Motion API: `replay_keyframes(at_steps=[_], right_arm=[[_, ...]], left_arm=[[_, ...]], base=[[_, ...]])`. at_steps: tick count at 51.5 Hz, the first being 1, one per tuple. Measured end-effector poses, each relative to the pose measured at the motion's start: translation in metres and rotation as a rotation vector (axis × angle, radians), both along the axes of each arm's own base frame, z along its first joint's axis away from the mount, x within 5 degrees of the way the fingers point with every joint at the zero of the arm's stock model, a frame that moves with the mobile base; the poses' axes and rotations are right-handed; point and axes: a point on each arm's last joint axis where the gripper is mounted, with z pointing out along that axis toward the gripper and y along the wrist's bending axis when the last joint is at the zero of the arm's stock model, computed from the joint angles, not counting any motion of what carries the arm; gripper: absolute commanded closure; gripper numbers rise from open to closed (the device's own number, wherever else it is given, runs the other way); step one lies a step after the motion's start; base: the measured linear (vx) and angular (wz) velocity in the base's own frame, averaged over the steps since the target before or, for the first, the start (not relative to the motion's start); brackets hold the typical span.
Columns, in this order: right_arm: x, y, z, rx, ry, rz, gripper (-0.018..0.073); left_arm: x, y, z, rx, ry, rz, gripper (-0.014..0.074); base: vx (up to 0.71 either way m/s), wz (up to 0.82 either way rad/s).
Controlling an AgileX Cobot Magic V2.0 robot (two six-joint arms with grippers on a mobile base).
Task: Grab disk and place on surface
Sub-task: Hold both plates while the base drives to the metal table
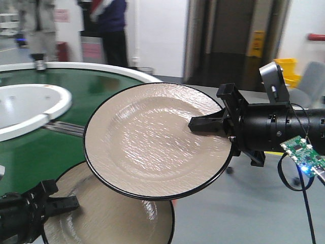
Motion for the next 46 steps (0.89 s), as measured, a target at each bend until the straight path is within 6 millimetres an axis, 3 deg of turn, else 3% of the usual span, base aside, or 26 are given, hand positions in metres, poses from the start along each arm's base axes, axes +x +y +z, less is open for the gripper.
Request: replay_keyframes(at_steps=[20, 46], right_arm=[[0.0, 0.0, 0.0, 0.0, 0.0, 0.0, 0.0564], [-0.0001, 0.0, 0.0, 0.0, 0.0, 0.001, 0.0564]], left_arm=[[-0.0002, -0.0004, 0.0001, -0.001, 0.0, -0.004, 0.0595], [-0.0002, -0.0006, 0.0, -0.001, 0.0, -0.004, 0.0595]], base=[[-0.04, -0.64], [0.13, -0.4]])
